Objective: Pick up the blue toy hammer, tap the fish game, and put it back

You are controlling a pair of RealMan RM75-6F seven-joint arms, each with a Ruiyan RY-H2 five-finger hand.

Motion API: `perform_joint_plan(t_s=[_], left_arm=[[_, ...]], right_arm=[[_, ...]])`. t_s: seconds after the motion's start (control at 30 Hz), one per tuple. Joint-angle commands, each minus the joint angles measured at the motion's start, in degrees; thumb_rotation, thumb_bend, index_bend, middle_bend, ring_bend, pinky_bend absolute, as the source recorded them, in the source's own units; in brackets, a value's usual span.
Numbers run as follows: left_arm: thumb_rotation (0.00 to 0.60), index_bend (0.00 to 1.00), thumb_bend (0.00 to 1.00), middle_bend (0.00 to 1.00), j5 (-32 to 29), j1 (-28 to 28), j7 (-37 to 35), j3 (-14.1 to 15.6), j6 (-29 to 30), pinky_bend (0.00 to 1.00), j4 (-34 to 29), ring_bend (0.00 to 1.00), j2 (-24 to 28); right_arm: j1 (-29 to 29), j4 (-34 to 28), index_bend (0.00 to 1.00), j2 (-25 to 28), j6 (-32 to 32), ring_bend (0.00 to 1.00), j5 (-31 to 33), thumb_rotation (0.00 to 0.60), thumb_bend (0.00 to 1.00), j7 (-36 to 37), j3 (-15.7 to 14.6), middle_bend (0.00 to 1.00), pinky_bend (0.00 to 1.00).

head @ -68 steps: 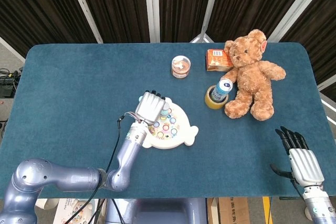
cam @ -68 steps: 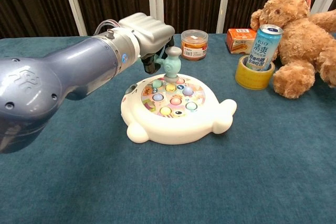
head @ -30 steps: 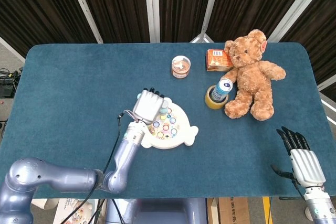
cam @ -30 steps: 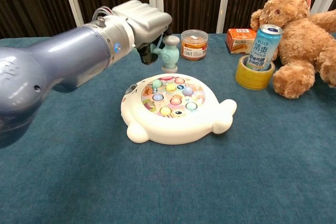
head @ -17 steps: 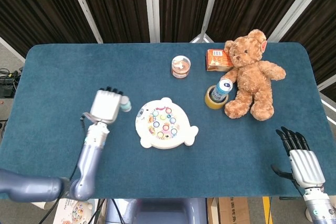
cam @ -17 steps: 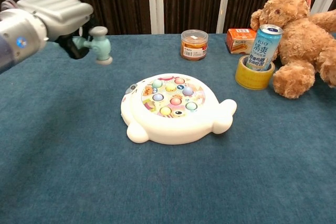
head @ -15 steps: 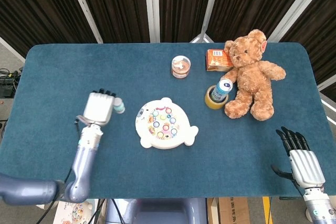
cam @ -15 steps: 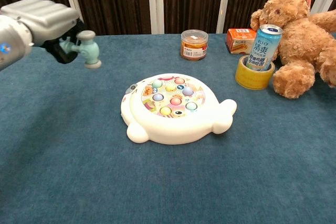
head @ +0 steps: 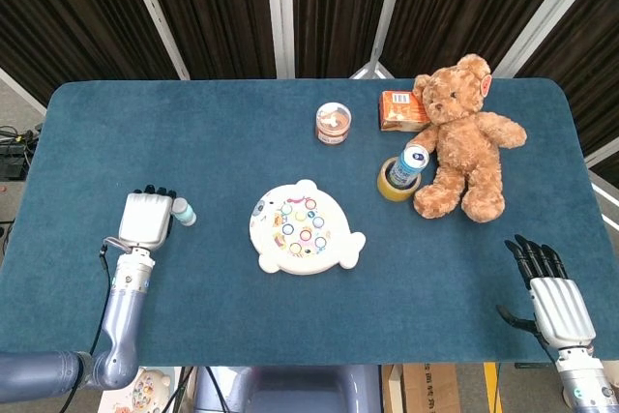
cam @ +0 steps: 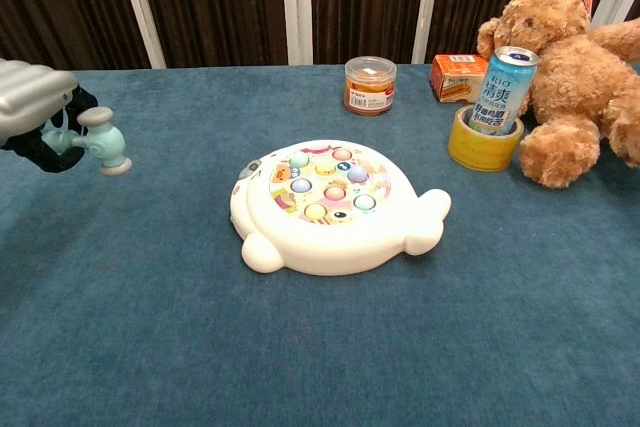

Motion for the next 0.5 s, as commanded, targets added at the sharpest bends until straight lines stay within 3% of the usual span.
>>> perform_joint_plan(t_s=[0.03,0.5], left_arm=[[0.600,0.57,0.61,0.43,0.16,0.92,-0.35,0.07,-0.69,0.51,1.83,0.35,-1.36],[0.600,0.55,0.58,0.42,1.98,2.63,0.48,-0.39,-3.34,0.51,8.27,0.35,-6.47]], right_arm=[[0.00,0.00,0.00,0.07,-0.08,0.00,0.01,0.600,0.24,0.10,-0.03,0.00,0.00],[0.04,-0.18,0.00,0.15,-0.31,0.00,0.16,0.600,0.24,0.29,-0.05,0.00,0.00]])
